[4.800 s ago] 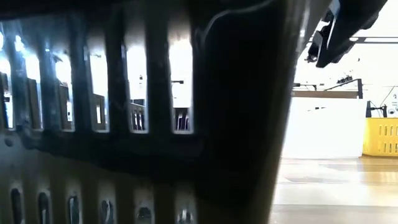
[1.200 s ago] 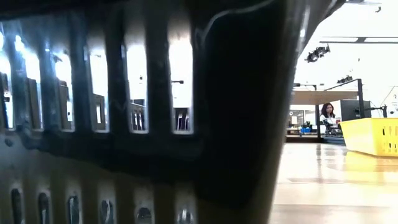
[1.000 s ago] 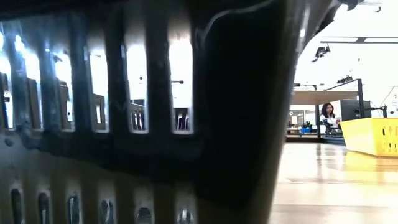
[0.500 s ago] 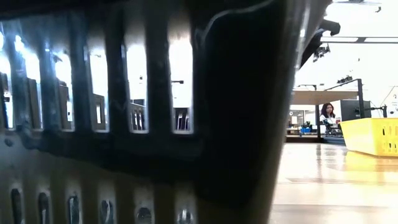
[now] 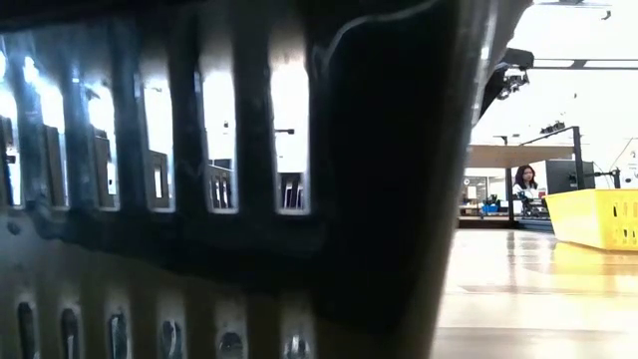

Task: Stack baskets on shelf by color
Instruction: Put the top right transparent bin on the shelf

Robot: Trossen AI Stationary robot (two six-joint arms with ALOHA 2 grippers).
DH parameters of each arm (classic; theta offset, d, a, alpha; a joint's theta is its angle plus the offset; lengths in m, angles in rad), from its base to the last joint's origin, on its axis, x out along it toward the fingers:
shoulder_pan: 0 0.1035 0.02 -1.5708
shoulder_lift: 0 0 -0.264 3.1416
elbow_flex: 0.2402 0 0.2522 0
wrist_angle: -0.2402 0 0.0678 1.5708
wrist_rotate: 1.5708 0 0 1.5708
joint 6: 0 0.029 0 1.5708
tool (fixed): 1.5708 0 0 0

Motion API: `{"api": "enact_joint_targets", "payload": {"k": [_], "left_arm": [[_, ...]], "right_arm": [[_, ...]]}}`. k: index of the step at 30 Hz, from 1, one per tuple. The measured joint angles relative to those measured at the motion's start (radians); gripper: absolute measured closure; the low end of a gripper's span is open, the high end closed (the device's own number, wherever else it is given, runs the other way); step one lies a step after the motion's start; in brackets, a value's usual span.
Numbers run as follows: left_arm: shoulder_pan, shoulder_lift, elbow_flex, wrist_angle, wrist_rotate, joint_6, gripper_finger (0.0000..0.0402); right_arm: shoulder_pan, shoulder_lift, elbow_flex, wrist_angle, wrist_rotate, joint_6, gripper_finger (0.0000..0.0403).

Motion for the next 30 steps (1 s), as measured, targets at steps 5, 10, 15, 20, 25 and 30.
{"api": "enact_joint_targets", "payload": {"k": [5,10,15,20,25,30], "left_arm": [[0.000,0.000,0.000,0.000,0.000,0.000,0.0316],[0.000,0.000,0.000,0.000,0.000,0.000,0.0316],[0.000,0.000,0.000,0.000,0.000,0.000,0.0316],[0.000,0.000,0.000,0.000,0.000,0.001,0.0316],[0.000,0.000,0.000,0.000,0.000,0.001,0.0316],[0.000,0.000,0.000,0.000,0.000,0.001,0.0316]], "right_arm": [[0.000,0.000,0.000,0.016,0.060,0.002,0.0403],[0.000,-0.001,0.000,0.036,0.056,0.003,0.0403],[0.000,-0.001,0.000,0.050,0.057,0.003,0.0403],[0.000,-0.001,0.000,0.050,0.057,0.003,0.0400],[0.000,-0.001,0.000,0.050,0.058,0.016,0.0376],[0.000,-0.001,0.000,0.050,0.105,0.018,0.0342]]}}
